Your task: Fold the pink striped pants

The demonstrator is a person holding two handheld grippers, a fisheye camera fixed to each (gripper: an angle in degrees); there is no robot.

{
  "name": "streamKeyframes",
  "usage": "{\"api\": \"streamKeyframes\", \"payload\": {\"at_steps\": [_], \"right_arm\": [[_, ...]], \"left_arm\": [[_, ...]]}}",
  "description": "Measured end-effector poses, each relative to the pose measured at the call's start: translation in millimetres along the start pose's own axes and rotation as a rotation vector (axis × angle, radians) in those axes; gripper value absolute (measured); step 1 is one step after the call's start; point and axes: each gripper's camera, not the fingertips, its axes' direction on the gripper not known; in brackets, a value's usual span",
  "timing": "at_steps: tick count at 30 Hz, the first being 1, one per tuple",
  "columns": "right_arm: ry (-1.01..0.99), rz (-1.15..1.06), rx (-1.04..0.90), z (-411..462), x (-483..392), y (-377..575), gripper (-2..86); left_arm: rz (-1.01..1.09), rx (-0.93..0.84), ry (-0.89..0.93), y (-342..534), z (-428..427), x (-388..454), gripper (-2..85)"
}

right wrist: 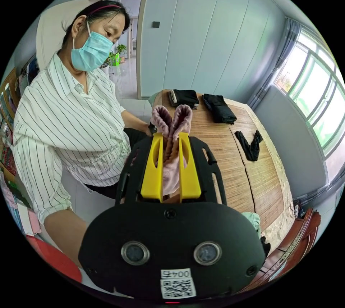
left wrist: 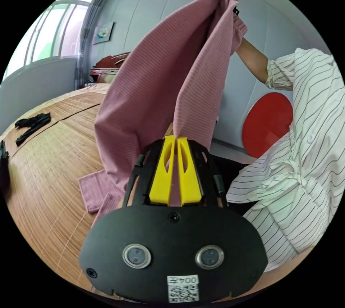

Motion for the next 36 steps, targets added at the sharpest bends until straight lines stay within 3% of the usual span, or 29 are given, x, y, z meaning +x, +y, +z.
{"api": "streamKeyframes", "payload": {"at_steps": [6, 17, 20, 28, 36], "right_arm": [[-0.092, -0.101, 0.001, -2, -18, -23, 6.4], [-0.137, -0.205, -0.119, 6, -43, -70, 6.8], [-0.151, -0.218, -0.138, 6, -45, -77, 6.9], [-0.213, -0.241, -0.174, 9, -40, -92, 6.4], [-0.267, -0.252, -0.134, -5, -43, -96, 6.4]], "left_arm": [[0.057, 0.074, -0.230, -28, -35, 6, 1.5], [0.329, -0.033, -0.366, -85, 31, 65, 9.5], [0.366, -0.058, -0.316, -98, 49, 76, 10.9], [0.496, -0.242, 0.045, -139, 84, 93, 10.1], [0.583, -0.273, 0.101, -159, 88, 126, 12.4]]}}
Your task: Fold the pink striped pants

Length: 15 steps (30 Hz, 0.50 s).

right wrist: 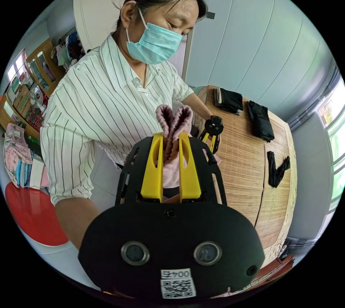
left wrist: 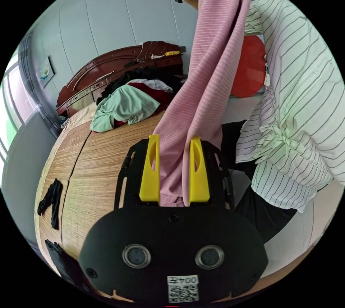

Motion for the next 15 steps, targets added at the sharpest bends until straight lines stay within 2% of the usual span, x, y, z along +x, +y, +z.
{"api": "streamKeyframes", "payload": {"at_steps": [5, 15], "right_arm": [[-0.036, 0.002, -0.007, 7, 3, -5, 6.4], [-0.086, -0.042, -0.023, 15, 4, -24, 6.7]], "left_arm": [[0.105, -0.080, -0.179, -38, 12, 17, 15.0], [0.293, -0.099, -0.052, -99, 48, 41, 13.9]]}}
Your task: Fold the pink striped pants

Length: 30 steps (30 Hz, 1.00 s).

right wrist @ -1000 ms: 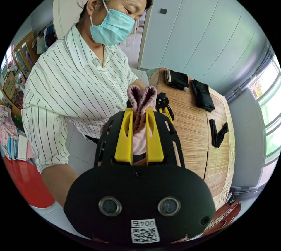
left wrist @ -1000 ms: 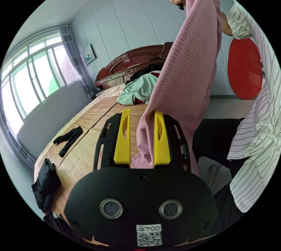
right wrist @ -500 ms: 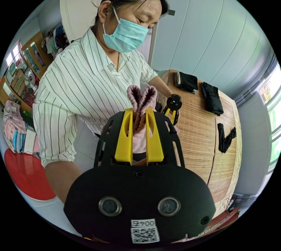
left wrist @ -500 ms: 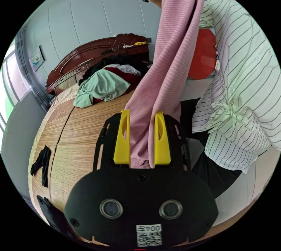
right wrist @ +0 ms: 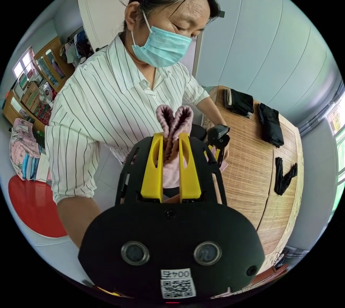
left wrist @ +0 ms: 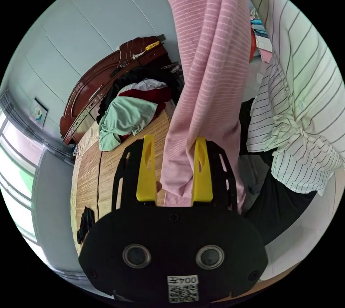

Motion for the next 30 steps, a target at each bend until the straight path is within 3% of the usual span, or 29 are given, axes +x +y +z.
{"api": "streamKeyframes", "payload": {"at_steps": [20, 24, 30], "right_arm": [[-0.002, -0.065, -0.032, -1, -41, -5, 6.2], [0.059, -0.018, -0.031, -6, -59, 12, 6.4], [0.331, 0.201, 0.033, -31, -79, 62, 6.5]], "left_arm": [[0.145, 0.116, 0.064, -72, 39, 36, 8.6], [0.048, 0.149, 0.154, -71, 52, 30, 4.7], [-0.426, 0.145, 0.004, -10, 43, -10, 2.6]]}}
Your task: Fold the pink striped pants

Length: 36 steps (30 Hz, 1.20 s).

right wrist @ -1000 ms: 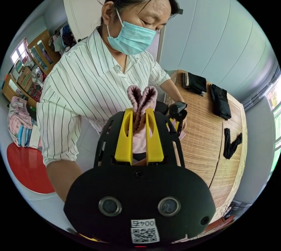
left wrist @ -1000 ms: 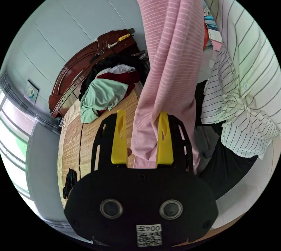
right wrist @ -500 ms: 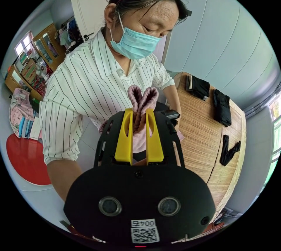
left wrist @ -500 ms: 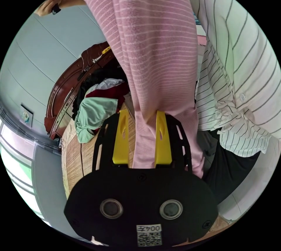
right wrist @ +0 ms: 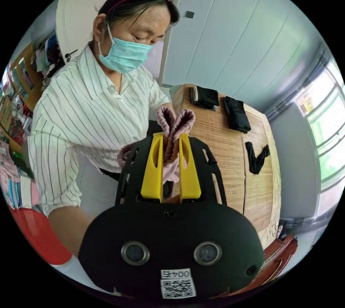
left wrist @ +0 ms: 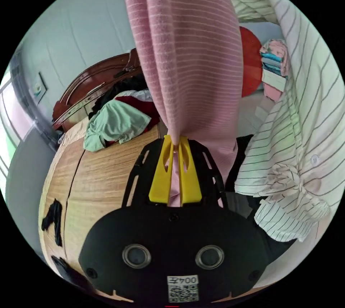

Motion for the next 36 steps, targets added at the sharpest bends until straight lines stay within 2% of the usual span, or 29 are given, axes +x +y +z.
{"api": "streamKeyframes", "payload": {"at_steps": [4, 8, 10, 11, 13, 17, 20, 22, 25, 29, 32, 36], "right_arm": [[0.242, 0.214, 0.096, -22, 11, 31, 6.5], [0.441, 0.350, 0.213, -27, 16, 47, 6.4], [0.478, 0.369, 0.270, -21, 17, 47, 6.4], [0.489, 0.373, 0.318, -18, 17, 46, 6.4], [0.479, 0.381, 0.421, -13, 19, 45, 6.3], [0.368, 0.417, 0.703, -1, 32, 44, 6.0], [0.246, 0.440, 0.882, 15, 47, 39, 6.1], [0.163, 0.461, 0.963, 27, 59, 35, 6.3], [0.017, 0.543, 1.059, 51, 79, 31, 6.3], [-0.121, 0.709, 1.080, 91, 99, 50, 6.3], [-0.126, 0.852, 1.028, 118, 108, 93, 6.5], [-0.068, 1.101, 0.874, 166, 128, 188, 6.7]], "left_arm": [[-0.429, 0.041, -0.248, 36, -64, -60, 1.4], [-0.699, 0.127, -0.518, 59, -137, -84, 0.8], [-0.808, 0.202, -0.734, 69, -188, -83, 0.6], [-0.827, 0.218, -0.786, 71, -201, -81, 0.6], [-0.853, 0.275, -1.006, 75, -251, -66, 0.5], [-0.817, 0.300, -1.287, 69, -327, -35, 0.5], [-0.761, 0.247, -1.463, 53, -387, -11, 0.5], [-0.705, 0.151, -1.573, 34, -425, 0, 0.5], [-0.629, -0.030, -1.651, 7, -450, -2, 0.5], [-0.581, -0.272, -1.609, -9, -430, -40, 0.7], [-0.550, -0.433, -1.483, 2, -359, -96, 0.7], [-0.432, -0.677, -1.294, 45, -178, -182, 1.0]]}}
